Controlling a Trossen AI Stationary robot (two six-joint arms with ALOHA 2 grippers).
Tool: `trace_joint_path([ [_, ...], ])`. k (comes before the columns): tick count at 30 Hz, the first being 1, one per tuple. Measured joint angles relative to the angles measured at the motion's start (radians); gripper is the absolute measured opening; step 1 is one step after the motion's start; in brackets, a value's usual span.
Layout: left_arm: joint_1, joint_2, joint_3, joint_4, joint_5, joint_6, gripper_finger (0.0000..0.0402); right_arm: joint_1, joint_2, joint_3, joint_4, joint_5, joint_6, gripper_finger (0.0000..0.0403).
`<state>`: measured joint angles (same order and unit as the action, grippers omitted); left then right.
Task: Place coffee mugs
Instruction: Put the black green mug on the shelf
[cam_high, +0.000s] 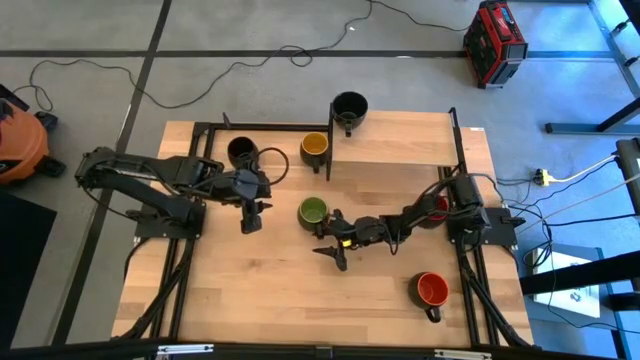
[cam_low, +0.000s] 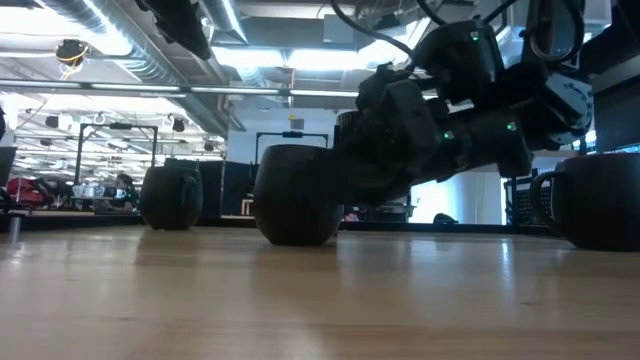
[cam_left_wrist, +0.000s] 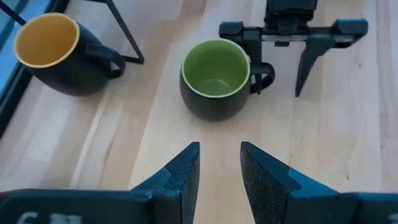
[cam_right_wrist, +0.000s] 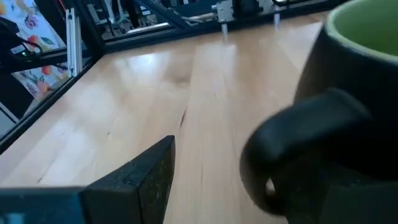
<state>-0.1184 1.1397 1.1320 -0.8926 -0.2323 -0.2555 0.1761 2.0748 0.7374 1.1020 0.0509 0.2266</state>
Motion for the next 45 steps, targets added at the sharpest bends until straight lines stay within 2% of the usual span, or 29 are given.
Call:
trace_joint_path([
  [3, 0.0, 0.0, 0.0, 0.005, -0.022, 0.012, 0.011, 0.0, 0.017, 0.015, 0.0, -0.001, -0.024, 0.0225],
  [5, 0.0, 0.0, 0.0, 0.005, -0.029, 0.02, 0.011, 0.0, 0.022, 0.022, 0.008, -0.002, -0.044, 0.0204],
  [8, 0.0, 0.0, 0.0, 0.005, -0.035, 0.022, 0.011, 0.0, 0.022, 0.021, 0.004, 0.011, -0.054, 0.0144],
  [12, 0.0, 0.0, 0.0, 0.004, -0.036, 0.029, 0.011, -0.001, 0.022, 0.02, 0.003, 0.019, -0.093, 0.0034],
  [13, 0.0, 0.0, 0.0, 0.004, -0.037, 0.031, 0.011, 0.0, 0.022, 0.02, 0.003, 0.015, -0.107, 0.0022],
  [20, 0.0, 0.0, 0.0, 0.004, -0.036, 0.024, 0.011, 0.001, -0.012, 0.019, -0.018, -0.027, -0.087, 0.0015],
  [26, -0.001, 0.001, 0.0, 0.004, -0.035, 0.023, 0.011, 0.001, -0.13, 0.018, -0.11, -0.021, -0.087, 0.0015],
  [33, 0.0, 0.0, 0.0, 0.006, -0.007, 0.022, 0.011, 0.007, -0.342, 0.018, -0.301, -0.07, -0.076, 0.0015],
  [41, 0.0, -0.003, 0.0, 0.045, 0.025, 0.02, 0.011, -0.009, -0.656, 0.019, -0.597, -0.016, -0.043, 0.0015],
  [45, 0.0, -0.003, 0.0, 0.115, 0.043, 0.022, 0.011, -0.032, -0.789, 0.019, -0.734, -0.016, -0.03, 0.0015],
])
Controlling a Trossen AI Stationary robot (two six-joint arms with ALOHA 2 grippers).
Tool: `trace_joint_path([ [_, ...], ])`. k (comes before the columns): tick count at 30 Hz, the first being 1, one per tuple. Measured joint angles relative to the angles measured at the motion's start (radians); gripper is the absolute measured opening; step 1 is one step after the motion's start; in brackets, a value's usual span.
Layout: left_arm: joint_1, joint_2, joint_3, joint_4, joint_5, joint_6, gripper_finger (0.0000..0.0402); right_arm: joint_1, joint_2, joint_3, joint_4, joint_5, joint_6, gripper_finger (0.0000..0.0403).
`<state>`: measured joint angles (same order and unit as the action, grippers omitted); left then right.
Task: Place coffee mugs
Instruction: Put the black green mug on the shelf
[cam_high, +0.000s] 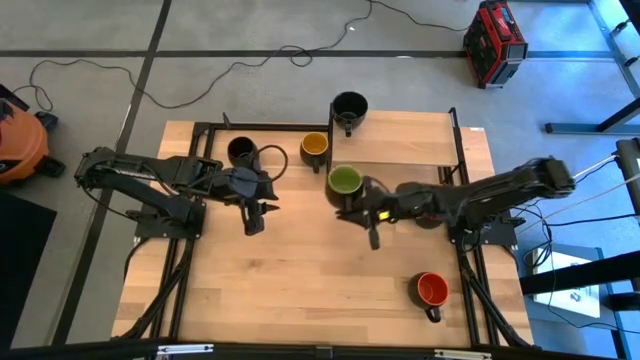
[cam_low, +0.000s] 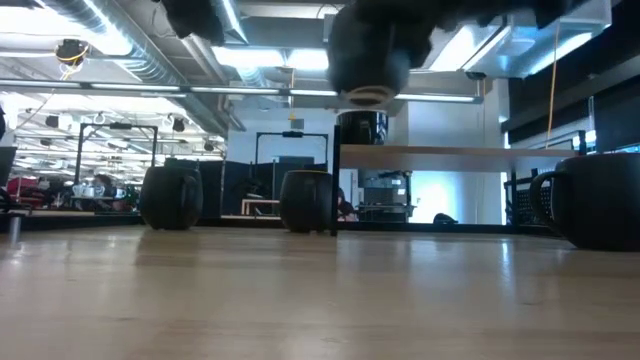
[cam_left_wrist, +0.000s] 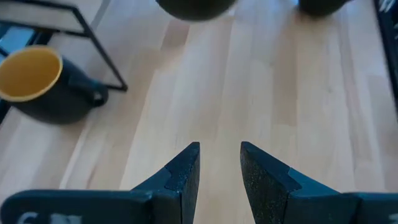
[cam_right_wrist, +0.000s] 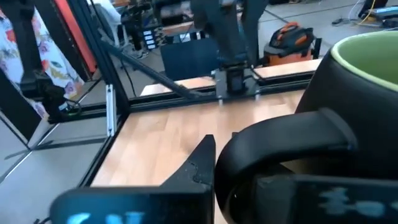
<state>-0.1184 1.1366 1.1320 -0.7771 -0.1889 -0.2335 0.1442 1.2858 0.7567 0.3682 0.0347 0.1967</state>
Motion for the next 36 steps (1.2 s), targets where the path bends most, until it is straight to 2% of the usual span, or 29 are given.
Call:
trace_joint_path([
  [6, 0.029, 0.0, 0.0, 0.044, -0.013, 0.049, 0.011, -0.075, -0.191, 0.0, -0.215, -0.016, -0.068, 0.0015],
  [10, 0.057, 0.0, 0.0, 0.055, -0.044, 0.033, 0.011, -0.154, -0.291, 0.0, -0.291, -0.062, -0.142, 0.0015],
  [15, 0.087, 0.0, 0.0, 0.103, -0.079, -0.021, 0.011, -0.277, -0.38, 0.0, -0.389, -0.17, -0.181, 0.0015],
  [26, 0.108, 0.005, 0.0, 0.191, -0.071, -0.005, 0.011, -0.6, -0.411, 0.0, -0.443, -0.46, -0.249, 0.0015],
  [36, 0.156, 0.005, 0.0, 0.197, -0.053, 0.073, 0.011, -0.849, -0.399, 0.0, -0.449, -0.645, -0.257, 0.0015],
])
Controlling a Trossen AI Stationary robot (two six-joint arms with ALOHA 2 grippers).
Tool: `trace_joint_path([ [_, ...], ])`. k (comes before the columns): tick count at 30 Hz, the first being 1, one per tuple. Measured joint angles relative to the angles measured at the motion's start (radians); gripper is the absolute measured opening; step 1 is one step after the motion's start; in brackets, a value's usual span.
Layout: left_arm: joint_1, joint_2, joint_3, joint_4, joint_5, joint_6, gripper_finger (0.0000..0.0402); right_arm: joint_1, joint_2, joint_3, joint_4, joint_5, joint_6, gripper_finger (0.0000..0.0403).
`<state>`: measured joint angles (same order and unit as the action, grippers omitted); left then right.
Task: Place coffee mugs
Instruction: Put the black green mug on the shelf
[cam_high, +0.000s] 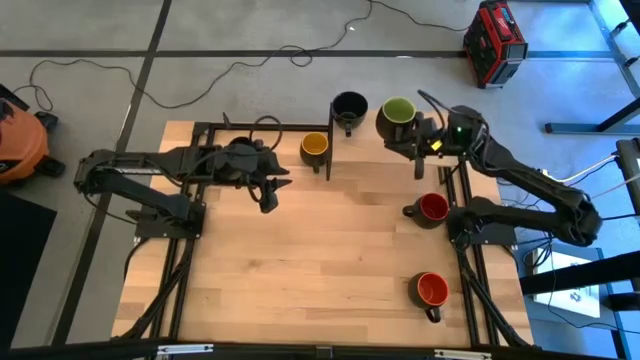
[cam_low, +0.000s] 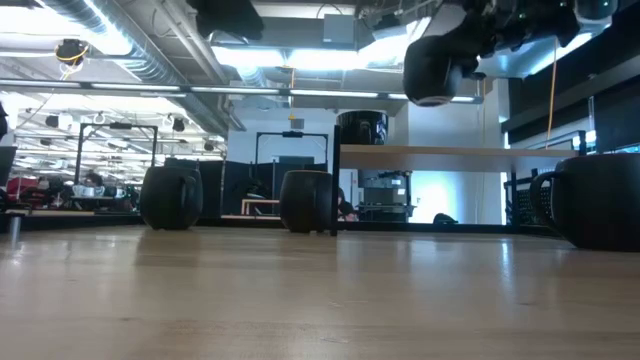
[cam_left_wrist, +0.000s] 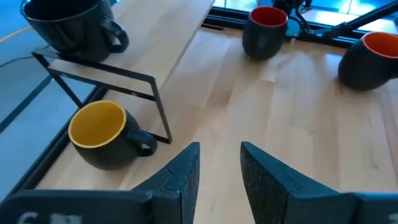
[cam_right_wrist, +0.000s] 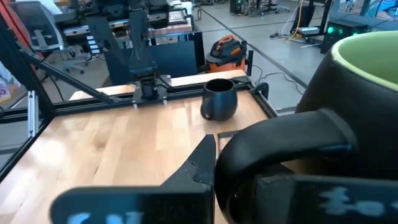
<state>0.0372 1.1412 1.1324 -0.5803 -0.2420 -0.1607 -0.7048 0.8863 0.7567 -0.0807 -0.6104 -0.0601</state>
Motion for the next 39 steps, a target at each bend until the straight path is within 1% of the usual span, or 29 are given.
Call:
trace_joint_path([
  [3, 0.021, 0.0, 0.0, 0.0, 0.012, 0.014, 0.011, -0.051, 0.023, 0.0, 0.0, -0.038, -0.01, 0.0015],
  [8, 0.053, 0.0, 0.0, -0.001, 0.085, 0.014, 0.011, -0.12, 0.094, 0.0, 0.008, -0.099, -0.047, 0.0015],
  [15, 0.074, 0.0, 0.0, -0.001, 0.095, 0.014, 0.011, -0.211, 0.162, 0.0, 0.041, -0.153, -0.077, 0.0015],
  [21, 0.077, 0.0, 0.0, -0.001, 0.095, 0.014, 0.011, -0.279, 0.233, 0.001, 0.038, -0.242, -0.104, 0.0015],
  [24, 0.083, 0.0, 0.0, -0.002, 0.095, 0.014, 0.011, -0.293, 0.271, 0.0, 0.046, -0.276, -0.106, 0.0015],
  [30, 0.083, 0.0, 0.0, -0.001, 0.114, 0.012, 0.011, -0.293, 0.312, 0.001, 0.113, -0.297, -0.113, 0.0015],
  [39, 0.083, 0.0, 0.0, -0.002, 0.114, 0.005, 0.011, -0.293, 0.361, 0.001, 0.119, -0.345, -0.132, 0.0015],
])
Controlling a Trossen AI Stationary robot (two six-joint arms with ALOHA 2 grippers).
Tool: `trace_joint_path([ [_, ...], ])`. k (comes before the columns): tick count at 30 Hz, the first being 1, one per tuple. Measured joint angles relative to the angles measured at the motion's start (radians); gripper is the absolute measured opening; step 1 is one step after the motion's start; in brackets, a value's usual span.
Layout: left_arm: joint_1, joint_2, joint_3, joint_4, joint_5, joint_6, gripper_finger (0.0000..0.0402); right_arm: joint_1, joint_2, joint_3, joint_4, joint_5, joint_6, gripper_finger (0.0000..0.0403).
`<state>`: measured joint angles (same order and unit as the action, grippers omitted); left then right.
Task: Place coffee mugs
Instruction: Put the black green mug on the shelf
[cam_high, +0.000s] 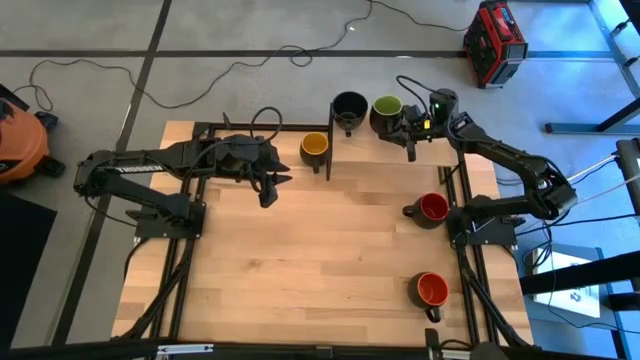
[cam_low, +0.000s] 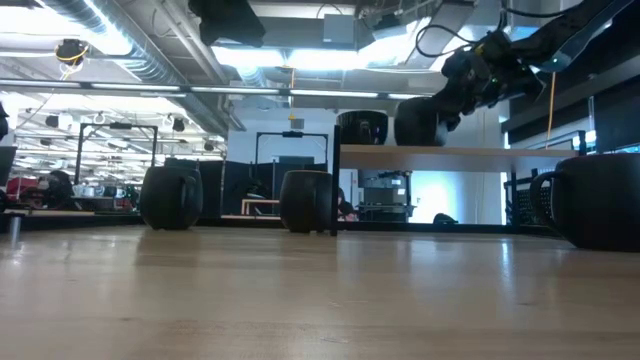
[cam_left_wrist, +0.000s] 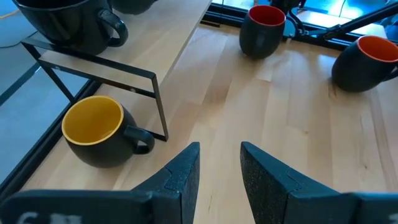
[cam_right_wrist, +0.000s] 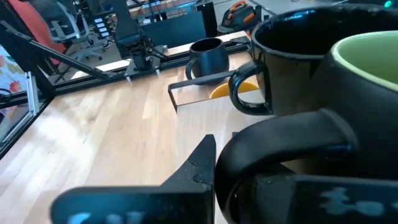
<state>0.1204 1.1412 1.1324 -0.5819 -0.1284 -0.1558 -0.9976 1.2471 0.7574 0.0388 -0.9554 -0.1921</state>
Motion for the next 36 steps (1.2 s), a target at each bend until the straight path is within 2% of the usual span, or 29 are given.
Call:
trace_joint_path([
  [8, 0.0, 0.0, 0.0, 0.0, 0.0, -0.002, 0.011, 0.0, 0.058, 0.001, 0.072, -0.041, -0.004, 0.0015],
  [19, 0.0, 0.0, 0.0, 0.0, 0.0, -0.002, 0.011, -0.02, 0.063, 0.001, 0.082, -0.029, -0.01, 0.0016],
  [29, 0.0, 0.0, 0.0, 0.0, 0.0, -0.001, 0.011, -0.018, 0.063, 0.001, 0.036, -0.012, -0.026, 0.006],
  [36, 0.0, 0.0, 0.0, 0.0, 0.0, -0.001, 0.011, -0.017, 0.063, 0.001, 0.031, 0.051, -0.022, 0.0082],
])
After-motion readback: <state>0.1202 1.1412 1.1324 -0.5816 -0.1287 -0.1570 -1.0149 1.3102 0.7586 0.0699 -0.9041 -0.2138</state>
